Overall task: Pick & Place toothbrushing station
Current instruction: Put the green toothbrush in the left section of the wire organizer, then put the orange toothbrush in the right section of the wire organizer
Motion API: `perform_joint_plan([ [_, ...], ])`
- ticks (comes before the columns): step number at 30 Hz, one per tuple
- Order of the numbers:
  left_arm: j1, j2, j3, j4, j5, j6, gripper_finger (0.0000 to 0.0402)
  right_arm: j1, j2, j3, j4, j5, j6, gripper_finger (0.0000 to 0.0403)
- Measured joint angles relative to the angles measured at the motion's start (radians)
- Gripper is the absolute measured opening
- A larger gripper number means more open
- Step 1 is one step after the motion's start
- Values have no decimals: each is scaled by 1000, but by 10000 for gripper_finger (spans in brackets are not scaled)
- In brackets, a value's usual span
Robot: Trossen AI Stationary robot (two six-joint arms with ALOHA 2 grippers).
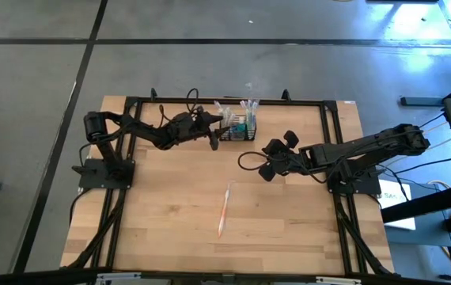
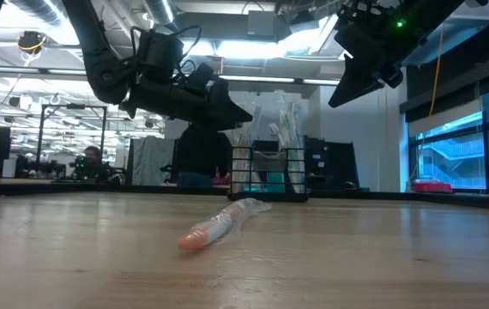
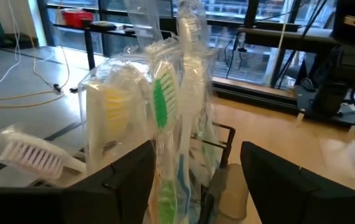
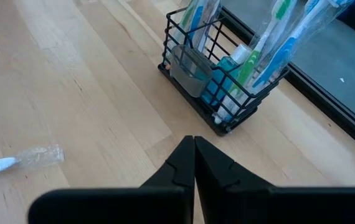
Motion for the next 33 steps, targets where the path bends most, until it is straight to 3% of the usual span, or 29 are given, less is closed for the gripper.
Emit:
perform_joint_plan([
  [25, 1, -4, 2, -13, -41, -79, 230, 0, 0, 0, 0, 0, 0, 9],
  [33, 1, -142, 2, -200, -46, -82, 230, 0, 0, 0, -1, -1, 1, 9],
])
